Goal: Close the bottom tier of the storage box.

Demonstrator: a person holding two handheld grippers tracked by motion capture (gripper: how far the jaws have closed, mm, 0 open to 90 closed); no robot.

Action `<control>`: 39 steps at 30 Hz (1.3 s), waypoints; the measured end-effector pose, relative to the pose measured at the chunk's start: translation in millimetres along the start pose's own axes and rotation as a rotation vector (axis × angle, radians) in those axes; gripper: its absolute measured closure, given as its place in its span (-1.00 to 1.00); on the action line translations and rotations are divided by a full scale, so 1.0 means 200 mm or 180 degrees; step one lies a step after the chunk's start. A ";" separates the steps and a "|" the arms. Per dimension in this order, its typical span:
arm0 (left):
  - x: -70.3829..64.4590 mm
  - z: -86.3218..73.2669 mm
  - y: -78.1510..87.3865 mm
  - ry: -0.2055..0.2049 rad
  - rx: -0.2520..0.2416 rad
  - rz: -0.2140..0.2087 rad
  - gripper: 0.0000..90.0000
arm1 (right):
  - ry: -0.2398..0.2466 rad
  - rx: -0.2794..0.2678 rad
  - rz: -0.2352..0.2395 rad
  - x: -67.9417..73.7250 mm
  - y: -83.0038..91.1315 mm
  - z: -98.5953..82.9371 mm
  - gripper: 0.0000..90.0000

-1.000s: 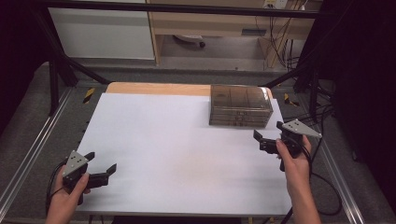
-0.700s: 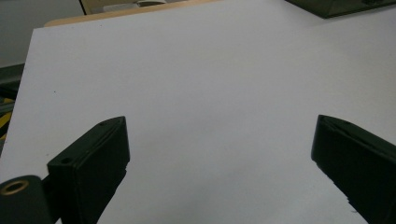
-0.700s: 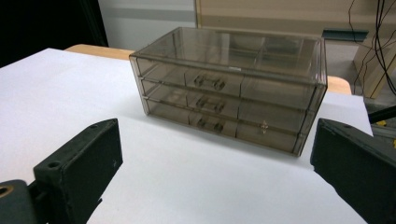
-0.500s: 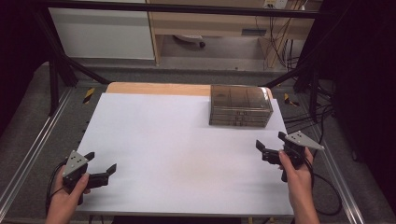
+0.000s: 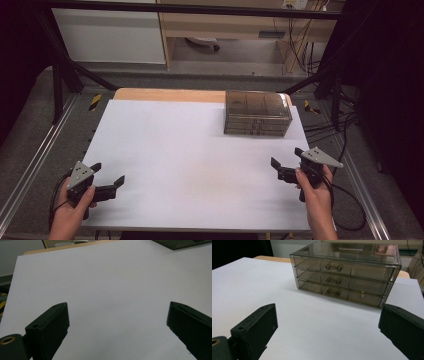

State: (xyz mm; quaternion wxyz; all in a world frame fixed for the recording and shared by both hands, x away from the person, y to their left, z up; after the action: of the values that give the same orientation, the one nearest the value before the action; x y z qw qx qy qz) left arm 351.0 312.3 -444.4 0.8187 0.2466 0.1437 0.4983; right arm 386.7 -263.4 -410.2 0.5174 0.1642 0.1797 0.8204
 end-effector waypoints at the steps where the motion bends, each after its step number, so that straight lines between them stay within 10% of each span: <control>1: 0.00 0.00 0.00 0.0000 -0.0001 0.0000 -0.90 | 0.0020 0.0007 0.0008 0.01 0.00 -0.01 -0.95; 39: -0.01 0.00 0.00 -0.0016 -0.0008 -0.0010 -0.90 | 0.0116 0.0322 0.0377 0.20 -0.14 -0.17 -0.95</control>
State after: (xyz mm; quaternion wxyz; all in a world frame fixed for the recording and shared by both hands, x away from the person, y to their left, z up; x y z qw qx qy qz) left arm 350.4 311.2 -443.8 0.8201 0.2466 0.1414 0.4965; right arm 377.2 -221.1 -449.3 0.4555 0.1856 0.2203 0.8423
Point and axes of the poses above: each handheld gripper's, and its own axes: y roughly backward along the jaws, z roughly out of its top, x roughly to its left, the point moved 4 cm from there along -y, roughly forward along the jaws, and after that the axes turned 6 degrees about x, right-handed, at the moved point
